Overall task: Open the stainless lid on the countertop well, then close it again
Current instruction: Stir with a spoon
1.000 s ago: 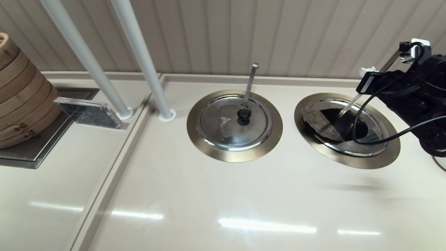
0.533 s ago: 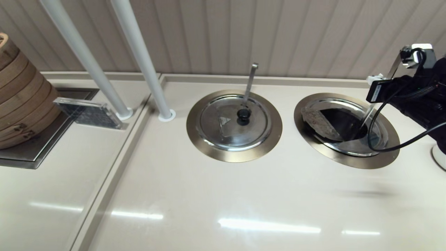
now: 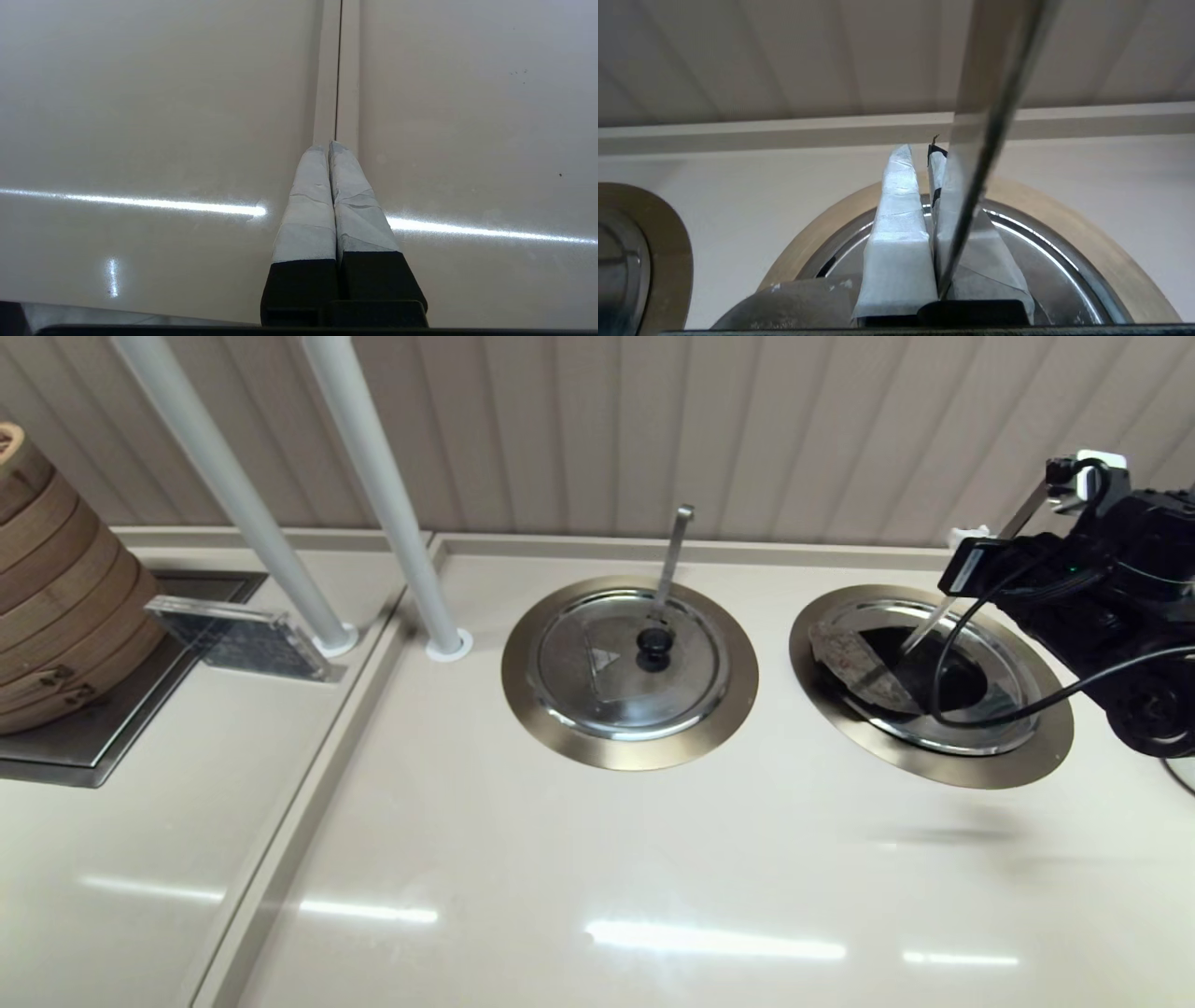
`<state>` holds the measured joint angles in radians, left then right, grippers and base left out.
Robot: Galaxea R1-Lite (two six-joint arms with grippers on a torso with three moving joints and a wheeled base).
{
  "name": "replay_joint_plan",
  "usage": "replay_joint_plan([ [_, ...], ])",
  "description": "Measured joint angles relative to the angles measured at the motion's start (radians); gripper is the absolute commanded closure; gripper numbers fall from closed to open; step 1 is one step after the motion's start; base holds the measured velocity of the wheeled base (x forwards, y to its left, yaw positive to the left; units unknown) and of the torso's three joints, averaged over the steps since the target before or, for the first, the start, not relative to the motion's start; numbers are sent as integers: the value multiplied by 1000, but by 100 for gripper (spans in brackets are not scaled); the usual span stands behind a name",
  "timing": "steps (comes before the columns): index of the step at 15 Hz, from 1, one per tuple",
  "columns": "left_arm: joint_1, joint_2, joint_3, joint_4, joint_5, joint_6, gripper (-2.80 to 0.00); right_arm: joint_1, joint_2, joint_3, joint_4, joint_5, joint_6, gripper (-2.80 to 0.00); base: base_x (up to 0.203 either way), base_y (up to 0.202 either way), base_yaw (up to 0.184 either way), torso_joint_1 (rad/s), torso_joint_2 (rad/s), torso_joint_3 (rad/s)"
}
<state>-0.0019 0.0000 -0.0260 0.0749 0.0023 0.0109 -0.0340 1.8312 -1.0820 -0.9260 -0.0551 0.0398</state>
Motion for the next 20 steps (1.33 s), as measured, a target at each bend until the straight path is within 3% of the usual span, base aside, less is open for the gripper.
replay_joint_plan([
  [3, 1, 0, 0, 0, 0, 0, 0, -4, -40, 19, 103, 63, -4, 0, 0, 0, 0, 0, 0, 0],
  [7, 0, 0, 0, 0, 1, 0, 0, -54, -24, 9, 107, 54, -94, 0, 0, 0, 0, 0, 0, 0],
  [11, 0, 0, 0, 0, 0, 0, 0, -58, 37, -48, 108, -13, -75, 0, 0, 0, 0, 0, 0, 0],
  [14, 0, 0, 0, 0, 0, 0, 0, -58, 94, -102, 125, -19, -40, 0, 0, 0, 0, 0, 0, 0],
  [15, 0, 0, 0, 0, 0, 0, 0, -57, 110, -112, 125, -19, -39, -280, 0, 0, 0, 0, 0, 0],
  [20, 0, 0, 0, 0, 0, 0, 0, -58, 136, -127, 123, -19, -40, -280, 0, 0, 0, 0, 0, 0],
])
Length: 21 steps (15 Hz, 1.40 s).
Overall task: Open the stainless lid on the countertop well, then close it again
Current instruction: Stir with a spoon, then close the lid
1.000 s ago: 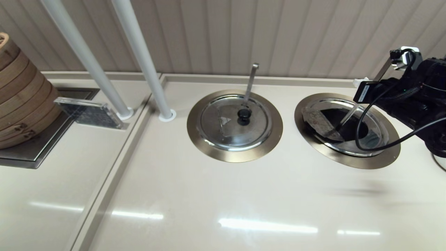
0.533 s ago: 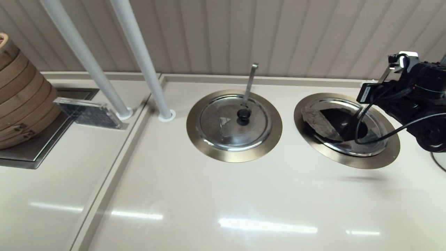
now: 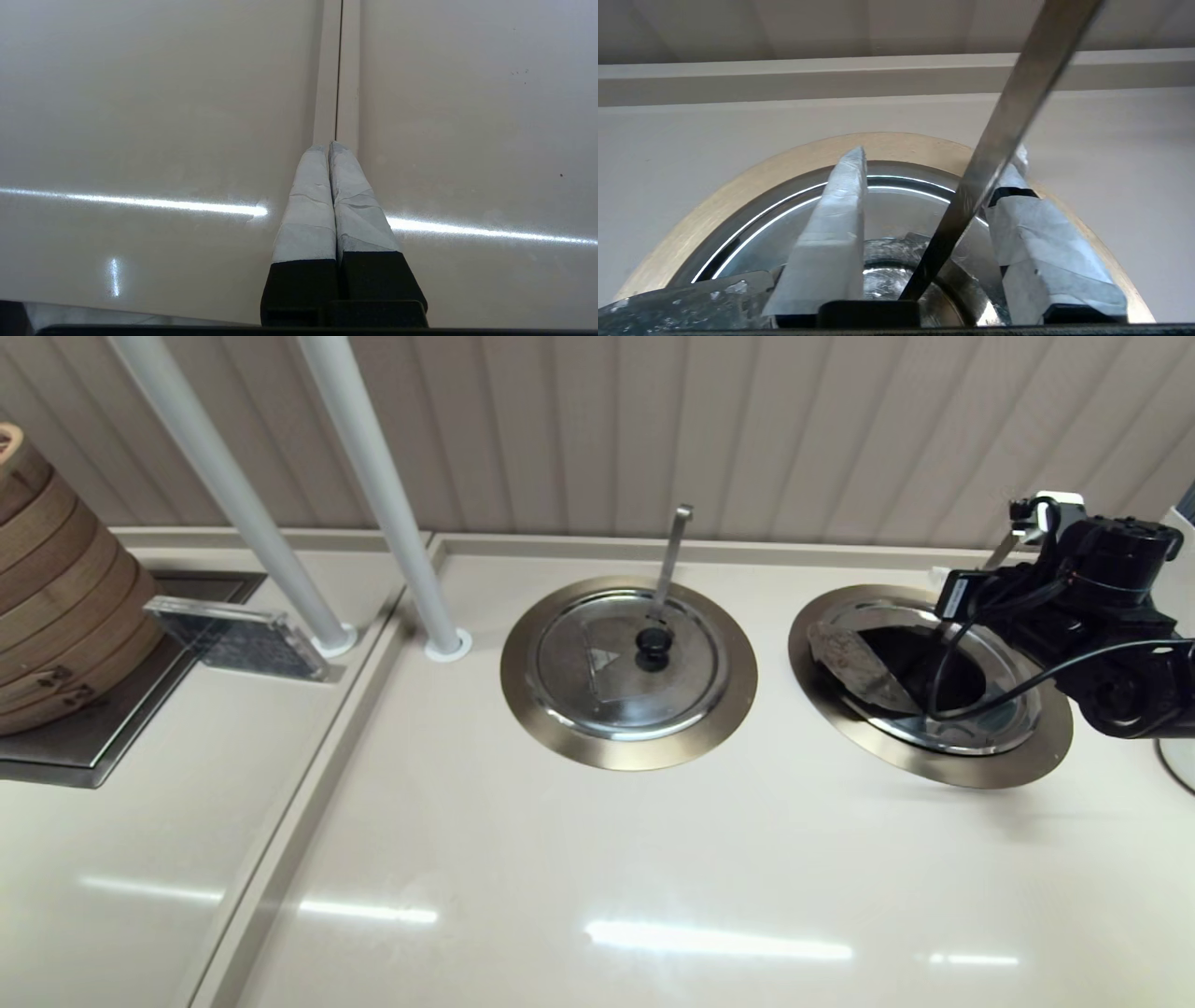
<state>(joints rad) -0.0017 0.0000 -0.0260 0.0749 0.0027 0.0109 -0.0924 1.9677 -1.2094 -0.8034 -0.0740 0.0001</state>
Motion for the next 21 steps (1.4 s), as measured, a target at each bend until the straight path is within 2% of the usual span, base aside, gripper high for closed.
replay_joint_plan([
  [9, 1, 0, 0, 0, 0, 0, 0, -36, -62, 14, 1, -13, -38, -280, 0, 0, 0, 0, 0, 0],
  [13, 0, 0, 0, 0, 0, 0, 0, -2, -139, 57, 35, -13, -43, -280, 0, 0, 0, 0, 0, 0],
  [16, 0, 0, 0, 0, 0, 0, 0, 40, -269, 109, 139, 10, -65, -280, 0, 0, 0, 0, 0, 0],
  [18, 0, 0, 0, 0, 0, 0, 0, 68, -380, 151, 244, 68, -87, -280, 0, 0, 0, 0, 0, 0],
  [21, 0, 0, 0, 0, 0, 0, 0, 144, -536, 301, 365, 118, -201, -280, 0, 0, 0, 0, 0, 0],
])
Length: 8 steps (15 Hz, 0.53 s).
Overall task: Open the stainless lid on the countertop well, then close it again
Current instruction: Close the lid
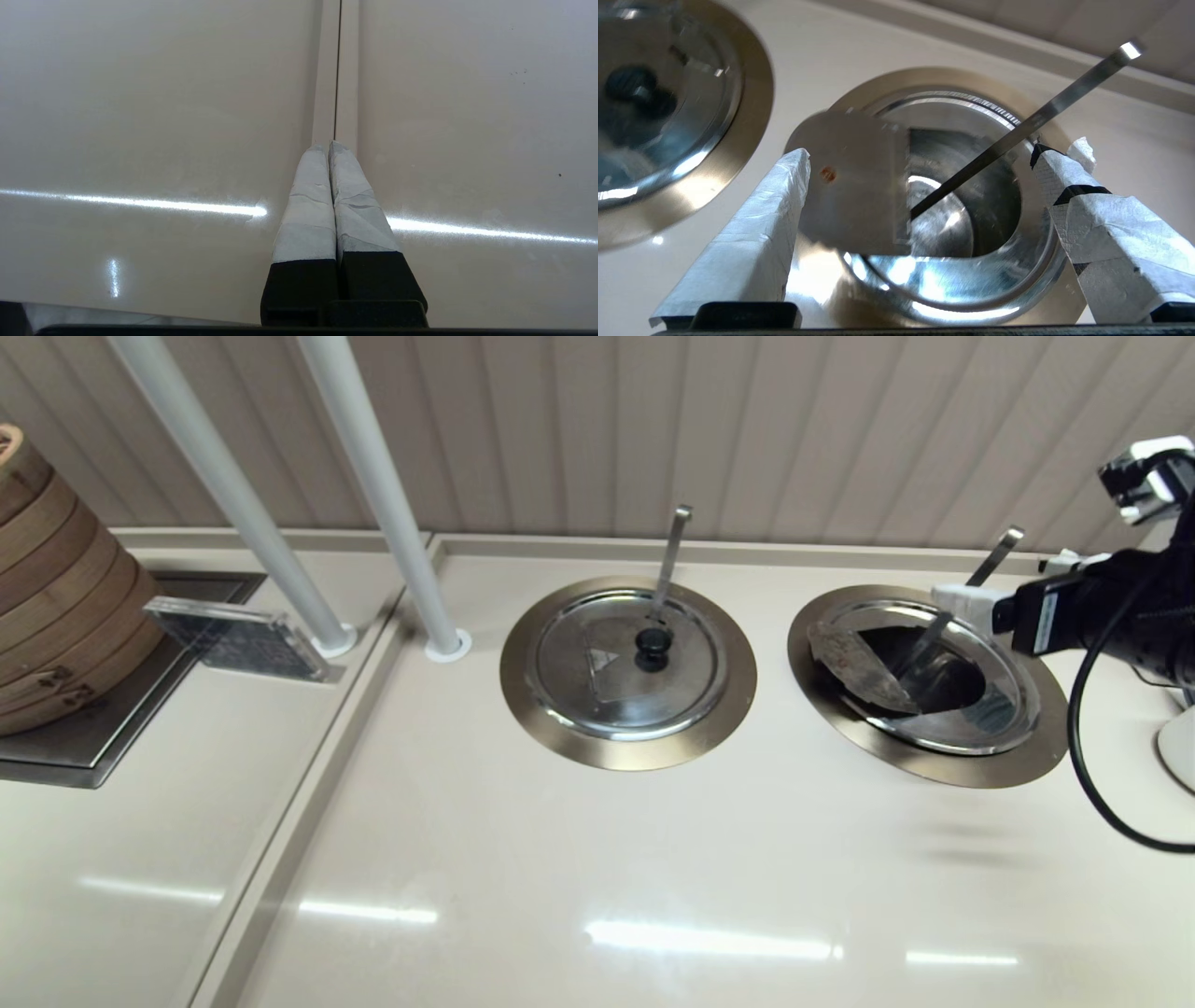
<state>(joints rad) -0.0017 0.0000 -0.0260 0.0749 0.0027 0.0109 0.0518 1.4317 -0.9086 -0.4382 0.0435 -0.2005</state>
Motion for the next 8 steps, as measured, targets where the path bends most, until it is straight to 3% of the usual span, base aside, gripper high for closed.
replay_joint_plan([
  [5, 0, 0, 0, 0, 0, 0, 0, 122, -59, 208, 1, 10, -145, -280, 0, 0, 0, 0, 0, 0],
  [8, 0, 0, 0, 0, 0, 0, 0, 136, 45, 261, -165, -5, -235, -280, 0, 0, 0, 0, 0, 0],
])
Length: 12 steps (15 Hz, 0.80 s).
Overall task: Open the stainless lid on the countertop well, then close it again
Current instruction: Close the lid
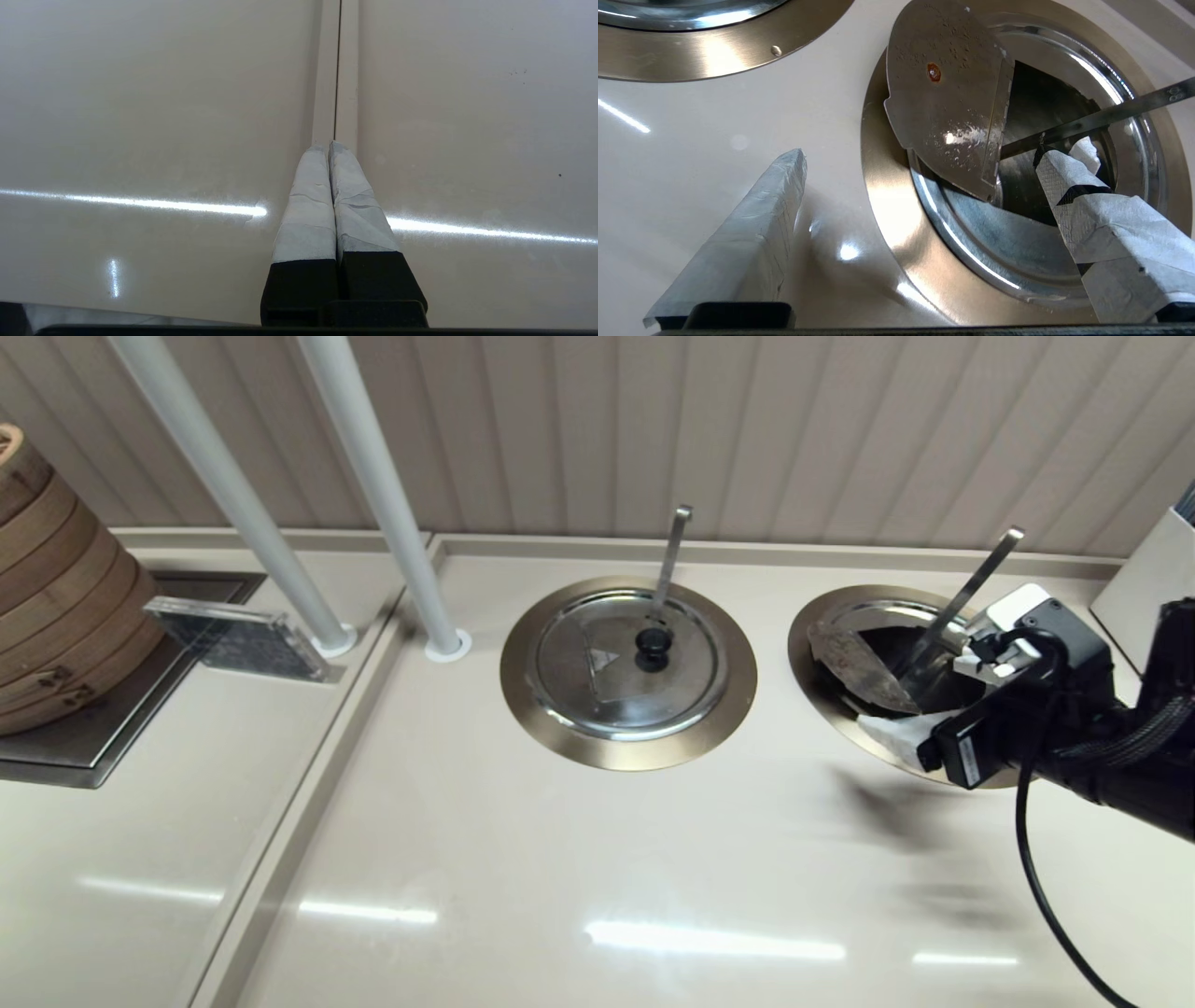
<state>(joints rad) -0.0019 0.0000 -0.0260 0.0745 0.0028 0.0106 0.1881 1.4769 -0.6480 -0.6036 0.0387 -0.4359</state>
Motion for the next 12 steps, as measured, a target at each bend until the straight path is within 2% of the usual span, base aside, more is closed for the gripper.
replay_joint_plan([
  [3, 0, 0, 0, 0, 0, 0, 0, 22, 147, 26, -202, -96, -80, -280, 0, 0, 0, 0, 0, 0],
  [6, 1, 0, 0, 0, 0, 0, 0, 36, 279, 13, -372, -196, -103, -280, 0, 0, 0, 0, 0, 0],
  [12, 0, 0, 0, 0, 0, 0, 0, 38, 343, -64, -432, -271, -51, -280, 0, 0, 0, 0, 0, 0],
])
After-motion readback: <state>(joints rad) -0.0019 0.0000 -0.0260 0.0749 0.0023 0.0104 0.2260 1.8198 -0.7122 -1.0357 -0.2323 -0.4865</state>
